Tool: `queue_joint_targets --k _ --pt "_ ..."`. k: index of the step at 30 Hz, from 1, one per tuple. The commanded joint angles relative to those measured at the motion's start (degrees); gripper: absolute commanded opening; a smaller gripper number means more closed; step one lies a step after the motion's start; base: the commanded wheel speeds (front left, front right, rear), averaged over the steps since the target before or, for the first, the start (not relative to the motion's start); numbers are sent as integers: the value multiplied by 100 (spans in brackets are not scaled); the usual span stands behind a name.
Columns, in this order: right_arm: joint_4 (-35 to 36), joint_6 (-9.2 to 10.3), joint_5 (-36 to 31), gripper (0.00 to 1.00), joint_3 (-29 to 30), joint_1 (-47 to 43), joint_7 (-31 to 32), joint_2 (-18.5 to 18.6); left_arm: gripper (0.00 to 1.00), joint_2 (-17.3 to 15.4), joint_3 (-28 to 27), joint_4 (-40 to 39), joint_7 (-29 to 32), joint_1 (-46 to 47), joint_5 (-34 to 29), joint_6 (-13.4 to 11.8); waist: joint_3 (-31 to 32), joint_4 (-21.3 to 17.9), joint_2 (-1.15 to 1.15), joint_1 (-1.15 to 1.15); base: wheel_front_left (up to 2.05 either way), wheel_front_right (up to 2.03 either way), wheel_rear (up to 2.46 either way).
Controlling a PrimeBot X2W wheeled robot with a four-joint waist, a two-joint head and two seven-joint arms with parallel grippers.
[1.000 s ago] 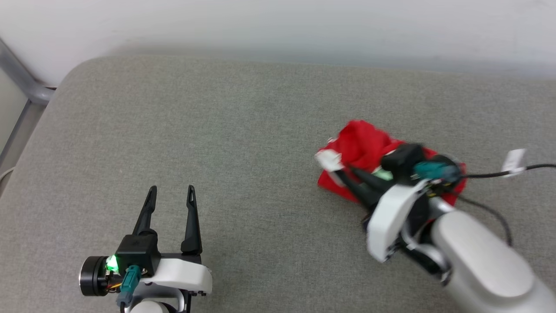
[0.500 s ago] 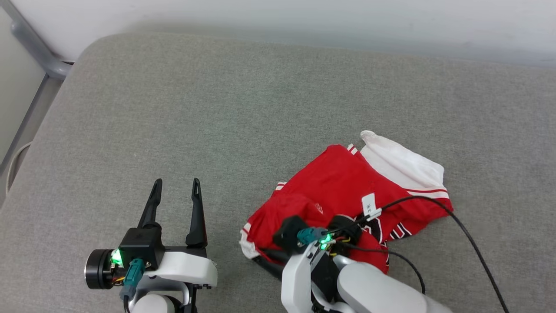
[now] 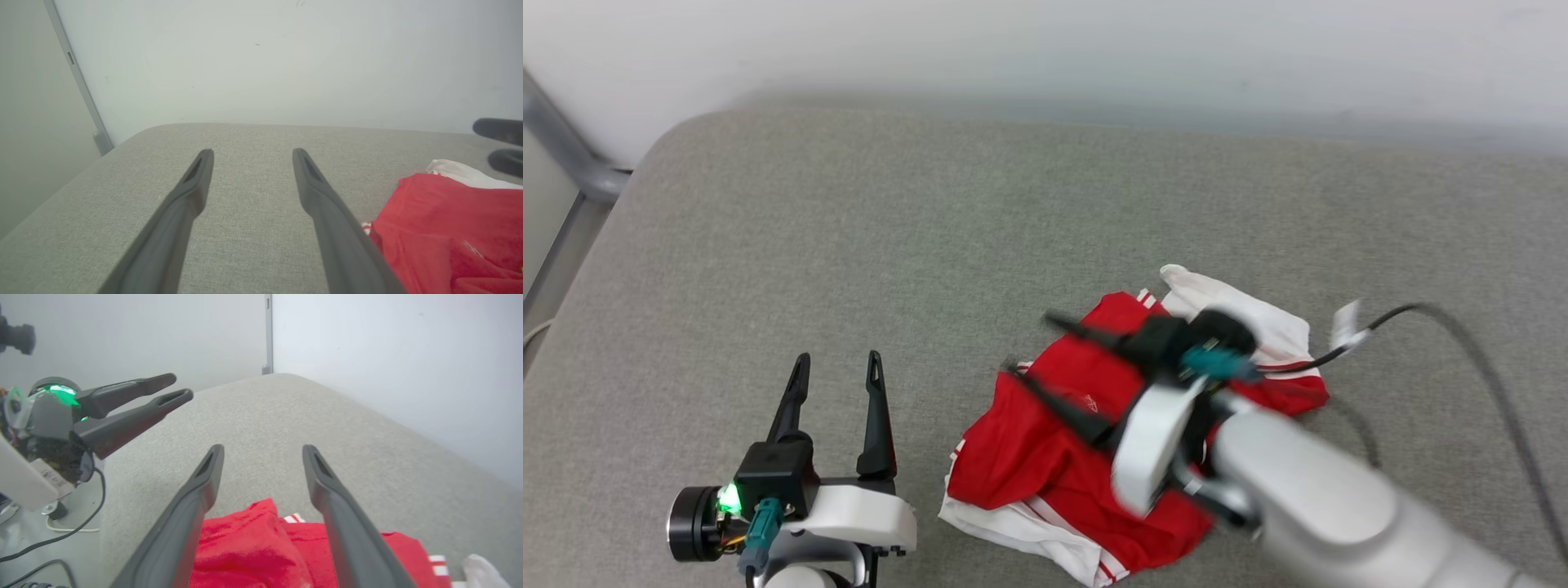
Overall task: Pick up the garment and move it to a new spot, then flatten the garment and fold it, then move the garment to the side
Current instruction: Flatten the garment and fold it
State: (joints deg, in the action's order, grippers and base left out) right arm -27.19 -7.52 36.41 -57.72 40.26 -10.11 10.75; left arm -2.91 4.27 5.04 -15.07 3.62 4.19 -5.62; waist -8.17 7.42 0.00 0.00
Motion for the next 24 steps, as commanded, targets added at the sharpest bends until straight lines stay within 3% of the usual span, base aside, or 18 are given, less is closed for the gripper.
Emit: queue_joint_targets --k 1,7,12,13,16,24 --pt "111 6 -153 100 253 135 -54 212 100 4 -34 -21 -15 -97 -39 5 100 -91 0 0 0 0 0" --pt "553 7 -622 100 1291 410 285 997 100 4 -29 -103 -15 -213 -93 5 165 -174 0 0 0 0 0" --pt "773 7 -791 100 1673 613 895 1538 100 5 -6 -139 -15 -182 -99 29 105 -153 0 0 0 0 0" --pt "831 5 -703 100 1666 701 1621 1872 100 5 18 -166 -15 -120 -96 45 26 -104 0 0 0 0 0" --pt "872 7 -426 100 1509 899 2401 2268 100 5 36 -181 -15 -53 -87 47 -72 -40 0 0 0 0 0" --pt "722 6 596 100 621 1311 4318 2826 100 4 152 -265 -15 153 -44 20 -445 168 0 0 0 0 0"
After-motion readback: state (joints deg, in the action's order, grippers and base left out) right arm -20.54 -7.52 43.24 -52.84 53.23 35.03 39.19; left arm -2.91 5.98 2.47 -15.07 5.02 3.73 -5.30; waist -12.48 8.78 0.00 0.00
